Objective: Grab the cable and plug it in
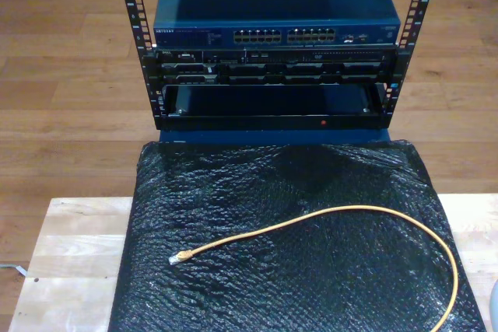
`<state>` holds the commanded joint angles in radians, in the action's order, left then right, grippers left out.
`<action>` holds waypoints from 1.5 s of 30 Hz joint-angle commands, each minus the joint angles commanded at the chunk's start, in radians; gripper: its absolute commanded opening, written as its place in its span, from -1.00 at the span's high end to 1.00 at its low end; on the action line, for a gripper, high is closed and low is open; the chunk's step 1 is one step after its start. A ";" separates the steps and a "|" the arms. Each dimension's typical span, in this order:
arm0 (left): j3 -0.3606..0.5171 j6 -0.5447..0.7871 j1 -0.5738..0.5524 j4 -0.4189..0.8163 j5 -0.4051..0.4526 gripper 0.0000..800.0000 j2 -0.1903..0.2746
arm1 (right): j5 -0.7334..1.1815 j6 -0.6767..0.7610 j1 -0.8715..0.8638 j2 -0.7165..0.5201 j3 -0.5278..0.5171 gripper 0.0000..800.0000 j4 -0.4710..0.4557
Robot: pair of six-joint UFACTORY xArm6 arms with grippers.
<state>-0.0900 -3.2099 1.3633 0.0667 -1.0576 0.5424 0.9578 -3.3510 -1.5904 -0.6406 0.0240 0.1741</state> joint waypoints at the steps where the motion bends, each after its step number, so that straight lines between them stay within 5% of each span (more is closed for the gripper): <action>1: 0.000 0.000 0.000 0.000 0.000 -1.00 0.000 | 0.000 0.000 0.000 0.000 0.000 -0.99 0.000; 45: -0.002 0.009 0.000 0.002 -0.003 -1.00 -0.011 | 0.002 0.000 0.000 -0.034 0.008 -1.00 -0.003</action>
<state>-0.0915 -3.2007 1.3633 0.0683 -1.0606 0.5317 0.9594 -3.3510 -1.5904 -0.6743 0.0316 0.1711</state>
